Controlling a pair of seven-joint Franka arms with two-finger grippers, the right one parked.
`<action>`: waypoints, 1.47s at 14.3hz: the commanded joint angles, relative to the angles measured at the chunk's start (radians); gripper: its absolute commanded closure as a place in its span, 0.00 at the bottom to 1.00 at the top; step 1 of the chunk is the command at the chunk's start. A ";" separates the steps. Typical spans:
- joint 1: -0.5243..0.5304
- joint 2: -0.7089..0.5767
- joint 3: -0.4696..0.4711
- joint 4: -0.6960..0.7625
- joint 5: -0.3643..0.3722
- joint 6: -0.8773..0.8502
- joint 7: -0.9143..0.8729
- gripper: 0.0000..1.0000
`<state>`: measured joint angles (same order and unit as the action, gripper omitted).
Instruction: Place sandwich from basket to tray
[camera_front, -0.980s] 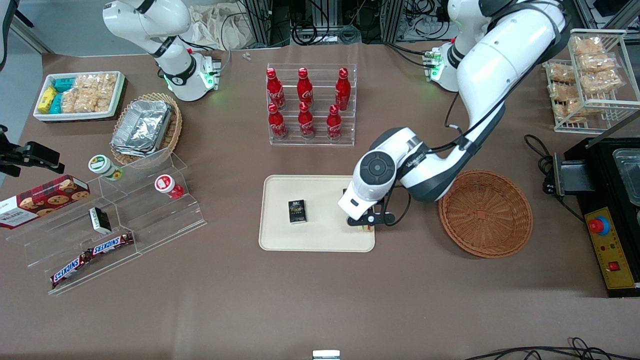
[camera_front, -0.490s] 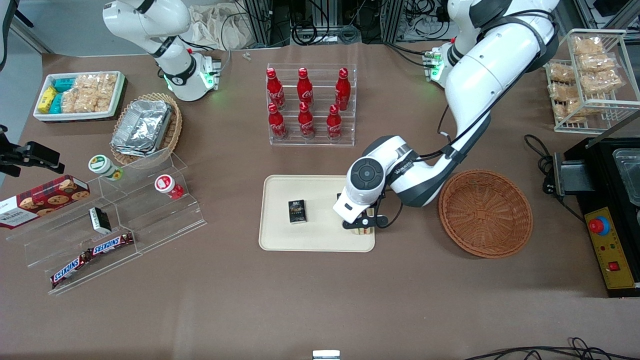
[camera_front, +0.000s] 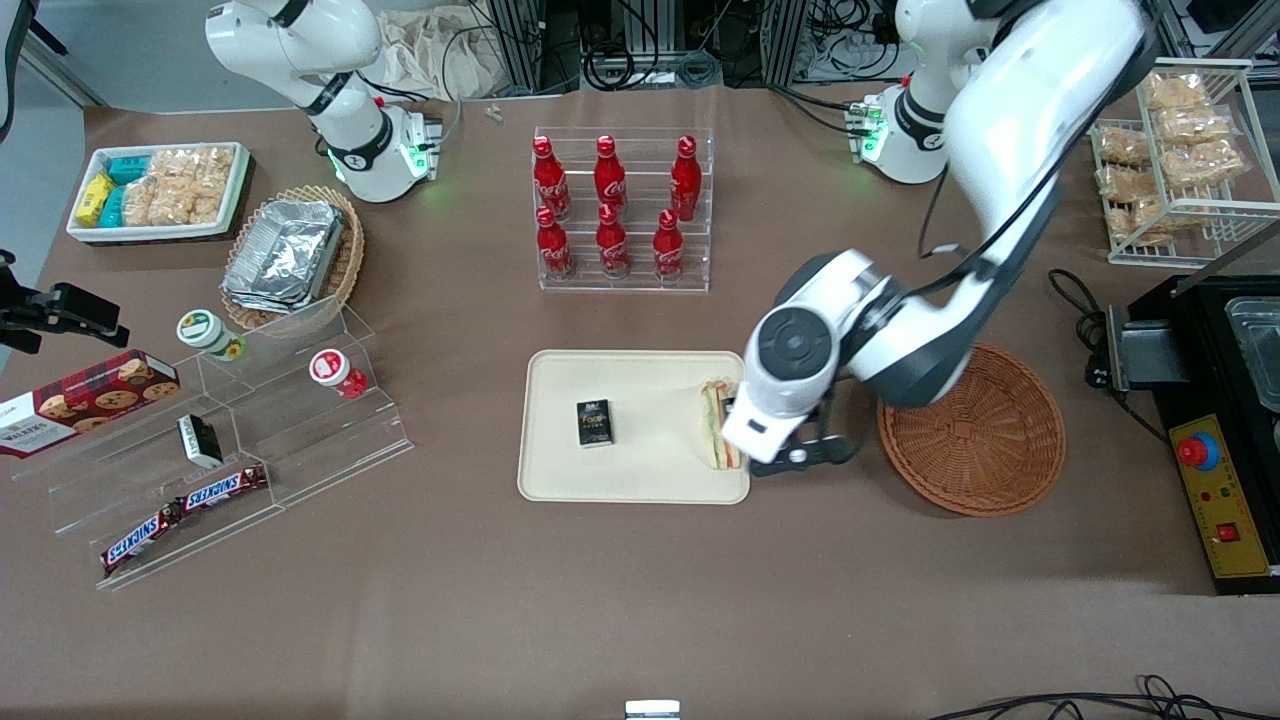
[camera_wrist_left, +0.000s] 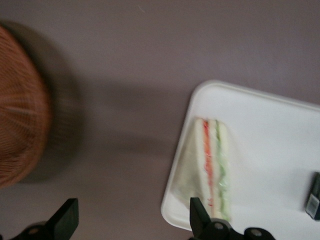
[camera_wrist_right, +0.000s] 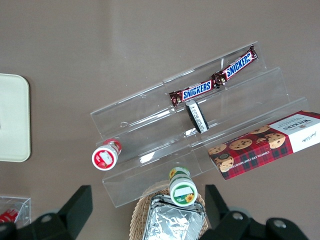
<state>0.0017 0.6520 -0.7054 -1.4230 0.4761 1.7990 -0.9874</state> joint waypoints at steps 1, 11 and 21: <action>0.075 -0.150 0.032 -0.069 -0.075 -0.026 0.143 0.00; 0.098 -0.601 0.480 -0.372 -0.347 -0.068 0.966 0.01; 0.084 -0.421 0.468 -0.122 -0.332 -0.200 0.961 0.00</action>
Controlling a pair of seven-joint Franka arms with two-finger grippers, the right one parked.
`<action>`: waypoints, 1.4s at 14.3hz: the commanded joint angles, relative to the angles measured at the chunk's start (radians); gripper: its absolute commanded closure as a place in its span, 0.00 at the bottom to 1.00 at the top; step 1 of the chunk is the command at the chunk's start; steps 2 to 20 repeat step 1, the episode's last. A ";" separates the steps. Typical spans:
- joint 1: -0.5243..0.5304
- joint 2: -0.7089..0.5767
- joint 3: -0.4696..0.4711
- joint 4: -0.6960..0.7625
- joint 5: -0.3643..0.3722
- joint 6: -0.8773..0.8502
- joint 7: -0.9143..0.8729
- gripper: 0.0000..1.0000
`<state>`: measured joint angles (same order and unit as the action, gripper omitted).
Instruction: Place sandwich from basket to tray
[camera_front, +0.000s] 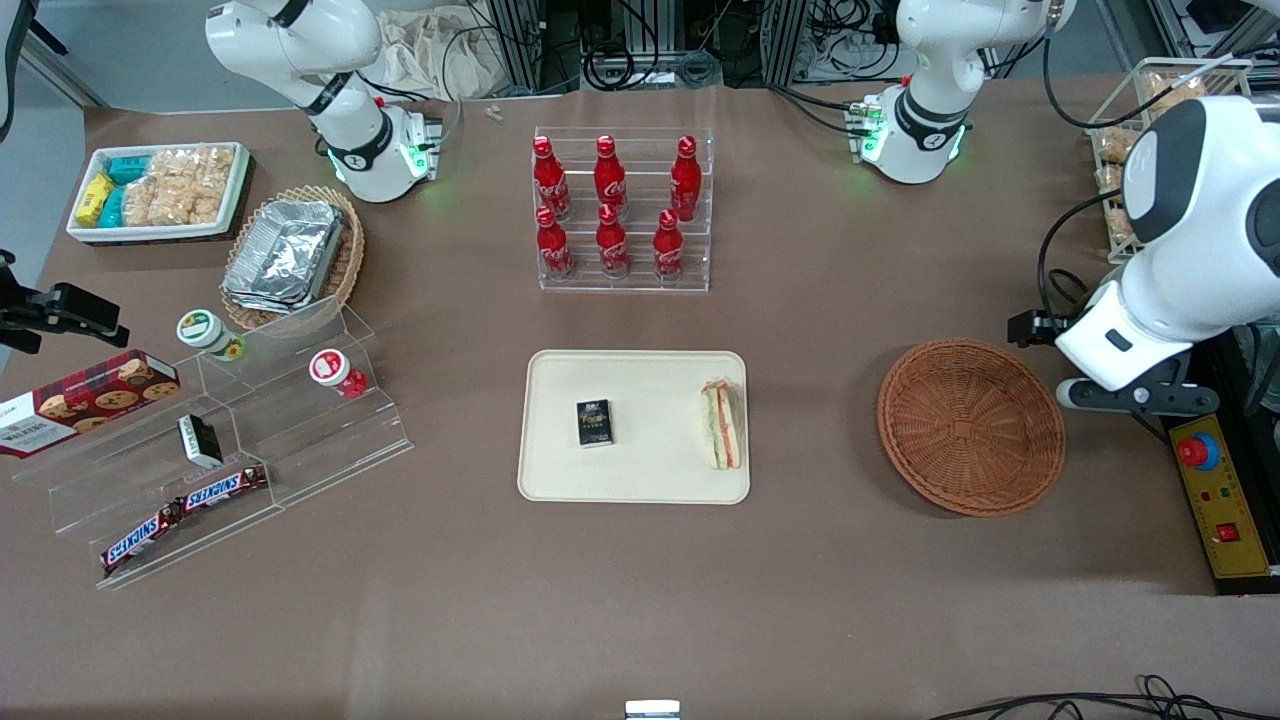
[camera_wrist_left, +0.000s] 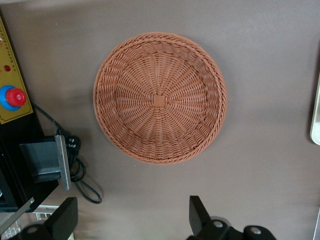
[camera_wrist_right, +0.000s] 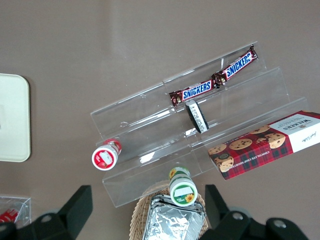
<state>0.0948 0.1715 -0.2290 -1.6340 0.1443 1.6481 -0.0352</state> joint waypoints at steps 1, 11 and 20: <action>-0.009 0.068 -0.010 0.101 0.000 -0.074 0.015 0.00; -0.009 0.068 -0.010 0.101 0.000 -0.074 0.015 0.00; -0.009 0.068 -0.010 0.101 0.000 -0.074 0.015 0.00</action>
